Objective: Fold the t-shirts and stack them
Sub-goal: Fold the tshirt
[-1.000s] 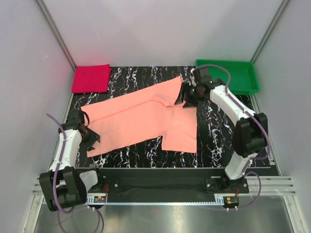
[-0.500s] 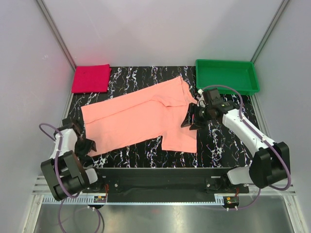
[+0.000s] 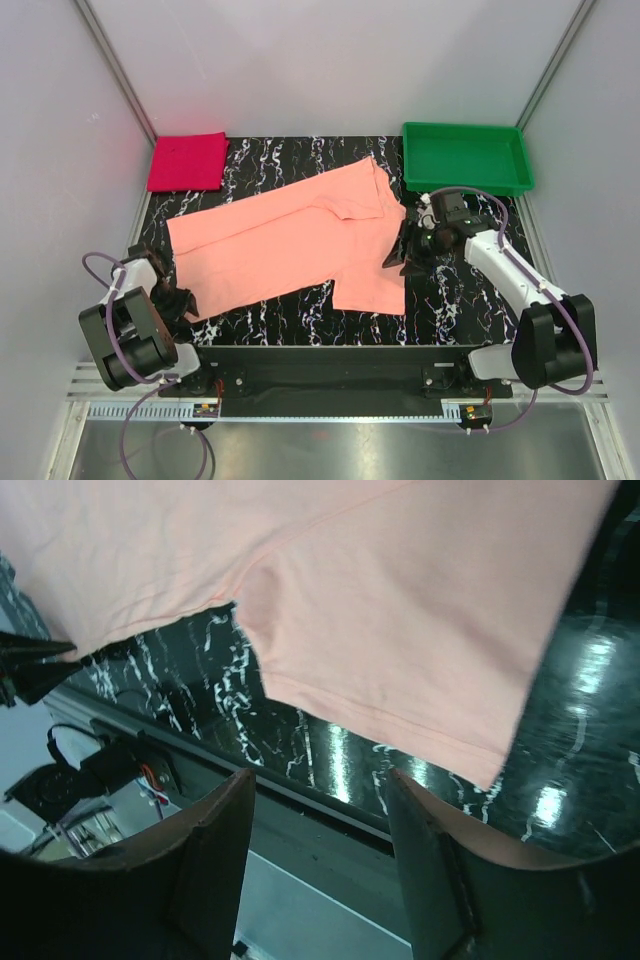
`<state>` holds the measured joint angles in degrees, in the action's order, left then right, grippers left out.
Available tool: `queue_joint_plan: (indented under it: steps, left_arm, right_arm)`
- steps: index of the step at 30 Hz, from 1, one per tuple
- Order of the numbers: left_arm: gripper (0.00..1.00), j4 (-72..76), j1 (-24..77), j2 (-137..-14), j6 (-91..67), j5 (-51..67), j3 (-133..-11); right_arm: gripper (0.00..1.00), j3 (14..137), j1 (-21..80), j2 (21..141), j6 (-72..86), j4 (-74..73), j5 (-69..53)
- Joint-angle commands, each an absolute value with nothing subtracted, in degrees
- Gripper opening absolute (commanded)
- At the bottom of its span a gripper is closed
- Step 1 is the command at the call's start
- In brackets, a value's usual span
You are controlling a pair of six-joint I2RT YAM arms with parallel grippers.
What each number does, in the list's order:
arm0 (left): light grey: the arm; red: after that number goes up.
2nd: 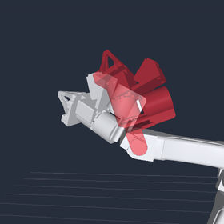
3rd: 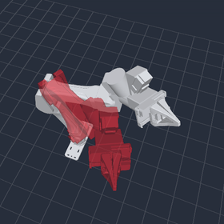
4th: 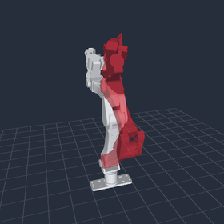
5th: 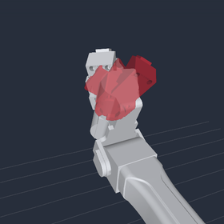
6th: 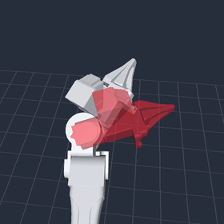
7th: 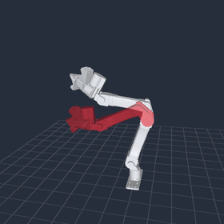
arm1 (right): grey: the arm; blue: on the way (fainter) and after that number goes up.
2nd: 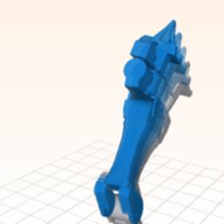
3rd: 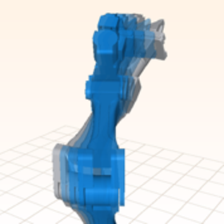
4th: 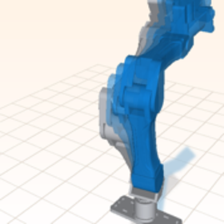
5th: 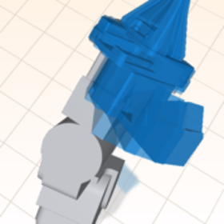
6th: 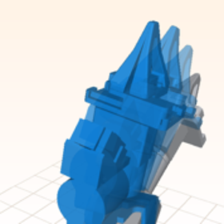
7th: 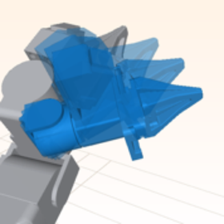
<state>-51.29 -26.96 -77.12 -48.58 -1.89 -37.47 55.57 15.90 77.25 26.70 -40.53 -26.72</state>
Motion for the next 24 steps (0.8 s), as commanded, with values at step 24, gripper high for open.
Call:
queue_joint_plan:
  steps: [24]
  left_arm:
    - [0.0, -46.2, -27.2, -76.3, -47.6, 1.3, -35.7]
  right_arm:
    - [0.5, 49.6, 7.2, 91.6, 29.9, -35.0, -19.9]
